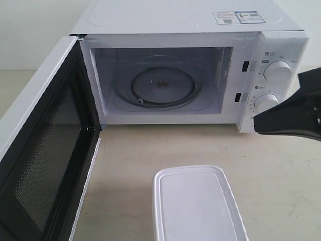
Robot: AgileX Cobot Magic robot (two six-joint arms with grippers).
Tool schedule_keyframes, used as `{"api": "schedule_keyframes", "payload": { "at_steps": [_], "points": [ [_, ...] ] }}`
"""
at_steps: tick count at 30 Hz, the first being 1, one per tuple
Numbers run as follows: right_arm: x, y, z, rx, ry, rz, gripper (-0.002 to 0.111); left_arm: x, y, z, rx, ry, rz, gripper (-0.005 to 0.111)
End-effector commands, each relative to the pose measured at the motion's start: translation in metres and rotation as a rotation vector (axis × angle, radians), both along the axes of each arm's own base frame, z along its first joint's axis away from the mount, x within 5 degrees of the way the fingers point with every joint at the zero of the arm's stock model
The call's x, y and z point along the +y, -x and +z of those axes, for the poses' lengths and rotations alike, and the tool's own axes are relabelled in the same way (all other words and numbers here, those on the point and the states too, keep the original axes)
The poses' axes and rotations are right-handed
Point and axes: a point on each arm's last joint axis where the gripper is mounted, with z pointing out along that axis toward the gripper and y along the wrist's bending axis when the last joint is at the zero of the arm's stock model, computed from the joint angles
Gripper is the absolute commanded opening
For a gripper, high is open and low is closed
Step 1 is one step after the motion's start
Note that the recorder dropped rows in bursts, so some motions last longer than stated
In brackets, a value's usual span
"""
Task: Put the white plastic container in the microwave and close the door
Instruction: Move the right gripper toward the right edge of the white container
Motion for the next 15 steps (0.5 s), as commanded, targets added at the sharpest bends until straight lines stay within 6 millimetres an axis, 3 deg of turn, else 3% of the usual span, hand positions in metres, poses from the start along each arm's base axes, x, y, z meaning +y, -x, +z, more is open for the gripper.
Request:
{"api": "schedule_keyframes", "payload": {
  "at_steps": [1, 7, 15],
  "points": [
    [-0.011, 0.004, -0.040, 0.086, -0.192, -0.030, 0.000, 0.000, 0.000, 0.001, -0.010, 0.016, 0.005, 0.004],
    [-0.017, 0.007, -0.095, 0.234, -0.210, -0.041, 0.000, 0.000, 0.000, 0.001, -0.010, 0.016, 0.005, 0.004],
    [-0.016, 0.012, -0.115, 0.229, -0.211, 0.034, 0.000, 0.000, 0.000, 0.001, -0.010, 0.016, 0.005, 0.004]
  ]
}}
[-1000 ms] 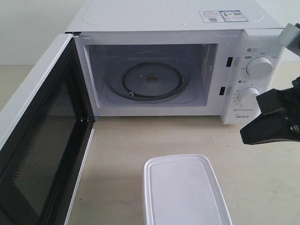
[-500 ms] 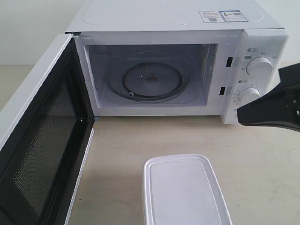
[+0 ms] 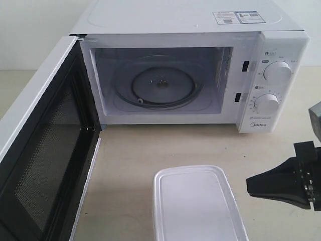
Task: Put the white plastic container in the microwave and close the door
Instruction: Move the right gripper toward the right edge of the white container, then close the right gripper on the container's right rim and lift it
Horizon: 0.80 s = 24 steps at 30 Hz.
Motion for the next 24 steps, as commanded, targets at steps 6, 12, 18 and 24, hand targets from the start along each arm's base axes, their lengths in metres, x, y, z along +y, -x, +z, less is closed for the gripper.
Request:
{"api": "schedule_keyframes", "payload": {
  "at_steps": [6, 12, 18, 24],
  "points": [
    [0.001, 0.011, -0.014, -0.050, 0.030, 0.058, 0.020, 0.000, 0.000, 0.001, -0.010, 0.016, 0.005, 0.004],
    [-0.001, 0.010, -0.019, 0.020, 0.066, 0.023, 0.044, 0.000, 0.000, 0.001, -0.010, 0.016, 0.005, 0.004],
    [-0.003, 0.009, -0.033, 0.149, 0.066, 0.000, 0.045, 0.000, 0.000, 0.001, -0.010, 0.016, 0.005, 0.004],
    [-0.001, 0.007, -0.037, 0.176, 0.052, -0.005, 0.045, 0.000, 0.000, 0.001, -0.010, 0.016, 0.005, 0.004]
  ]
}}
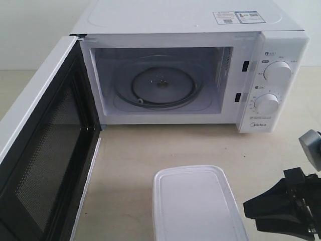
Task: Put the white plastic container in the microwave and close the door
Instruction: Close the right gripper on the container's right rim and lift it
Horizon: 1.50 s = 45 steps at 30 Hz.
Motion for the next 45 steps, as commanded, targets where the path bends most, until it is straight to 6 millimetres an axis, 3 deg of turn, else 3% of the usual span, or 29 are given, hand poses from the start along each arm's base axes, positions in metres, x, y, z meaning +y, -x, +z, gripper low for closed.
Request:
{"api": "schedule_keyframes", "payload": {
  "at_steps": [1, 10, 20, 27, 45],
  "points": [
    [0.003, -0.003, -0.002, 0.015, -0.012, 0.007, 0.045, 0.000, 0.000, 0.001, -0.010, 0.016, 0.005, 0.004],
    [0.011, -0.010, -0.015, 0.032, 0.046, 0.032, 0.045, 0.000, 0.000, 0.001, -0.010, 0.016, 0.005, 0.004],
    [0.013, -0.014, -0.014, -0.013, 0.032, 0.011, 0.045, 0.000, 0.000, 0.001, -0.010, 0.016, 0.005, 0.004],
    [0.027, -0.017, -0.013, -0.067, 0.060, 0.096, 0.045, 0.000, 0.000, 0.001, -0.010, 0.016, 0.005, 0.004],
    [0.027, -0.020, -0.020, -0.040, 0.070, 0.083, 0.044, 0.000, 0.000, 0.001, -0.010, 0.016, 0.005, 0.004]
  ]
}}
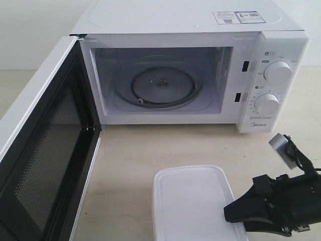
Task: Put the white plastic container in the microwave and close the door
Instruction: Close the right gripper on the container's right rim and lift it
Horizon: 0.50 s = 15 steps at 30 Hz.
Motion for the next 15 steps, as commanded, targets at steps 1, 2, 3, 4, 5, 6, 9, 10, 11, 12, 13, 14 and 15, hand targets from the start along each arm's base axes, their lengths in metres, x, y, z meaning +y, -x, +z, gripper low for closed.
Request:
{"api": "schedule_keyframes", "payload": {
  "at_steps": [1, 2, 3, 4, 5, 6, 9, 10, 11, 12, 13, 14, 15],
  "points": [
    [0.0007, -0.0028, 0.0002, -0.013, -0.004, 0.002, 0.044, 0.0001, 0.0001, 0.0010, -0.010, 0.016, 0.005, 0.004],
    [0.0007, -0.0029, 0.0003, -0.013, -0.004, 0.000, 0.044, 0.0001, 0.0001, 0.0010, -0.010, 0.016, 0.005, 0.004],
    [0.0007, -0.0029, 0.0003, -0.013, -0.004, 0.000, 0.044, 0.0001, 0.0001, 0.0010, -0.010, 0.016, 0.005, 0.004],
    [0.0008, -0.0030, 0.0003, -0.013, -0.005, -0.002, 0.044, 0.0001, 0.0001, 0.0010, -0.010, 0.016, 0.005, 0.004],
    [0.0008, -0.0030, 0.0003, -0.013, -0.005, -0.002, 0.044, 0.0001, 0.0001, 0.0010, -0.010, 0.016, 0.005, 0.004],
    [0.0008, -0.0030, 0.0003, -0.013, -0.005, -0.002, 0.044, 0.0001, 0.0001, 0.0010, -0.010, 0.016, 0.005, 0.004],
    [0.0008, -0.0030, 0.0003, -0.019, -0.005, 0.002, 0.034, 0.0001, 0.0001, 0.0010, -0.010, 0.016, 0.005, 0.004],
    [0.0009, -0.0029, 0.0005, -0.030, -0.006, 0.011, 0.027, 0.0001, 0.0001, 0.0010, -0.010, 0.016, 0.005, 0.004],
    [0.0012, -0.0027, 0.0009, -0.039, -0.011, 0.020, 0.021, 0.0001, 0.0001, 0.0010, -0.010, 0.016, 0.005, 0.004],
    [0.0014, -0.0026, 0.0012, -0.047, -0.014, 0.027, 0.017, 0.0001, 0.0001, 0.0010, -0.010, 0.016, 0.005, 0.004],
    [0.0017, -0.0024, 0.0016, -0.052, -0.018, 0.033, 0.012, 0.0001, 0.0001, 0.0010, -0.010, 0.016, 0.005, 0.004],
    [0.0018, -0.0023, 0.0018, -0.052, -0.021, 0.034, 0.008, 0.0001, 0.0001, 0.0010, -0.010, 0.016, 0.005, 0.004],
    [0.0019, -0.0023, 0.0019, -0.051, -0.023, 0.035, 0.005, 0.0001, 0.0001, 0.0010, -0.010, 0.016, 0.005, 0.004]
  ]
}}
